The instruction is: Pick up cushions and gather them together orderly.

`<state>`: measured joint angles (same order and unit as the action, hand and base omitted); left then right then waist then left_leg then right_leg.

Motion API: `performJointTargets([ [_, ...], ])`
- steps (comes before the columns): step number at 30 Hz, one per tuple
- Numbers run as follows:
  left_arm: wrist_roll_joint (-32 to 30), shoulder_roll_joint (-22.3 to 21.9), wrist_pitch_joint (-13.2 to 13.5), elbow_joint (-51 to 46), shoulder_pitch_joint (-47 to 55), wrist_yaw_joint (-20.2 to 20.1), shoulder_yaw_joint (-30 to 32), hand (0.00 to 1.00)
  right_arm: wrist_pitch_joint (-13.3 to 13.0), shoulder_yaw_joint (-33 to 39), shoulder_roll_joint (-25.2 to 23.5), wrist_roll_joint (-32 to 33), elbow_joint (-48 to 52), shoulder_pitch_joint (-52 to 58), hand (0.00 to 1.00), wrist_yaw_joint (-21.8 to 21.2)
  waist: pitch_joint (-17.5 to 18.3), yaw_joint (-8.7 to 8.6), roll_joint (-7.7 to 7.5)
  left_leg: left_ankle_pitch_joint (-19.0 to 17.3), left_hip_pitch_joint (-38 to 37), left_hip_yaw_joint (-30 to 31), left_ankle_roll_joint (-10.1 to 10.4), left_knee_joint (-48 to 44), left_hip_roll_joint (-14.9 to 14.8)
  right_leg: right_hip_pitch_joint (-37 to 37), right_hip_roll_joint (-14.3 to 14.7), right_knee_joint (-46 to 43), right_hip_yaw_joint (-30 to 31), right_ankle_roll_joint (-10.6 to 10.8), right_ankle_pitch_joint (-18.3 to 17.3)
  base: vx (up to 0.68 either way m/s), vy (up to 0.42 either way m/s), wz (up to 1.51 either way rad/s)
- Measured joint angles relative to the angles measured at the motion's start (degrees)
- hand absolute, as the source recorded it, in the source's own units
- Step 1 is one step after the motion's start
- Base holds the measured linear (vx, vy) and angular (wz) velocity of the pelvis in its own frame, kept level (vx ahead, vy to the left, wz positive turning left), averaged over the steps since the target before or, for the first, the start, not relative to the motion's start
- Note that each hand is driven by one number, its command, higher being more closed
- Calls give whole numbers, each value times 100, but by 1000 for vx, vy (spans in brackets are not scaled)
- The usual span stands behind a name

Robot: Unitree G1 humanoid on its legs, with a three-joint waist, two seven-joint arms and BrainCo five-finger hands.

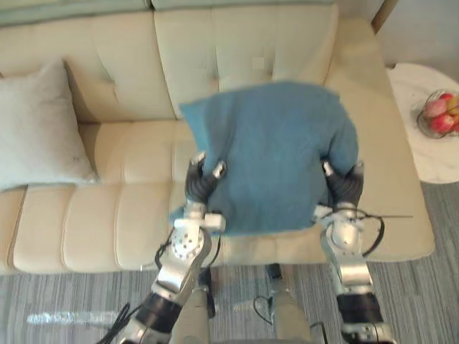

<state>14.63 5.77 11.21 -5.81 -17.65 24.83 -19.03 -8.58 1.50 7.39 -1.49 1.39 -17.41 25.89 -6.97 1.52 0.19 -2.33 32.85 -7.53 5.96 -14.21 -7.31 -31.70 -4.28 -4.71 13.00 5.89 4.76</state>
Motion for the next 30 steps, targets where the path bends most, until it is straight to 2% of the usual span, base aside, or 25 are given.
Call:
performJointTargets([
  [2,-21,59,38,34,-579,255,45,100,18,17,110,-91,-36,-579,100,202,-51,22,12,133,205,38,24,45,-22,-198,19,22,-22,15,112,-111,-49,6],
  [3,-107,144,126,155,-1257,479,132,100,13,24,361,-120,-214,-1277,100,389,-178,50,12,293,340,48,31,187,-11,-361,16,81,-37,31,226,-102,-33,9],
  [4,-107,192,173,256,-1525,549,156,100,15,29,446,-134,-372,-1573,100,443,-226,54,8,359,376,50,35,255,-4,-403,12,123,-37,29,278,-129,-25,11],
  [6,-109,474,313,1035,-3035,837,356,100,31,51,842,-267,-1459,-3239,100,655,-471,76,13,707,561,102,61,634,32,-658,-5,333,-64,56,539,-117,-15,10],
  [7,-108,517,327,1193,-3282,894,399,100,39,52,894,-278,-1637,-3499,100,673,-524,76,24,769,589,128,62,703,36,-683,-7,375,-81,51,578,-78,-8,12],
  [9,-106,653,350,2140,-4604,1071,806,100,89,52,1086,-300,-2539,-4906,100,784,-790,84,58,1122,783,233,98,1065,38,-944,-8,517,-143,47,789,-89,-11,13],
  [11,-103,710,349,2641,-5161,1168,975,100,135,51,1124,-304,-2889,-5481,100,820,-900,87,76,1255,904,268,110,1246,32,-1113,0,563,-170,45,847,-65,-12,10],
  [12,-105,761,343,3094,-5612,1257,1118,100,151,47,1170,-307,-3195,-5914,0,895,-1005,88,112,1376,994,319,123,1431,31,-1192,2,716,-218,42,941,-50,-12,12],
  [13,-105,759,341,3203,-5703,1272,1140,0,168,48,1174,-307,-3248,-5983,0,910,-1007,89,115,1398,1038,327,125,1465,31,-1240,4,737,-232,41,952,-40,-11,12],
  [17,-103,721,293,3893,-6221,1504,1399,0,263,46,1191,-268,-3788,-6479,0,1022,-1044,128,114,1499,1454,348,135,1624,28,-1637,-2,863,-302,42,1026,-6,-10,5],
  [20,-90,584,288,4164,-6277,1501,1589,0,257,24,1171,190,-3939,-6550,0,1007,-1162,144,114,1499,1621,344,136,1624,16,-1765,-19,895,-379,42,1026,5,3,5],
  [23,6,477,283,4508,-6296,1323,1715,0,242,29,1189,840,-4245,-6590,0,887,-1163,128,115,1498,1854,341,138,1628,-12,-1977,-7,895,-460,42,1026,-1,2,1],
  [24,153,418,210,4702,-6295,1212,1819,0,250,25,1189,1077,-4404,-6587,0,759,-1177,116,115,1500,1976,330,142,1627,-20,-2110,0,890,-463,43,1027,0,0,0],
  [30,292,432,303,4857,-6232,856,2024,0,251,-22,1344,1294,-4576,-6484,0,386,-1380,111,113,1509,2125,330,172,1600,-110,-2260,66,873,-491,39,1064,-28,-6,-4],
])
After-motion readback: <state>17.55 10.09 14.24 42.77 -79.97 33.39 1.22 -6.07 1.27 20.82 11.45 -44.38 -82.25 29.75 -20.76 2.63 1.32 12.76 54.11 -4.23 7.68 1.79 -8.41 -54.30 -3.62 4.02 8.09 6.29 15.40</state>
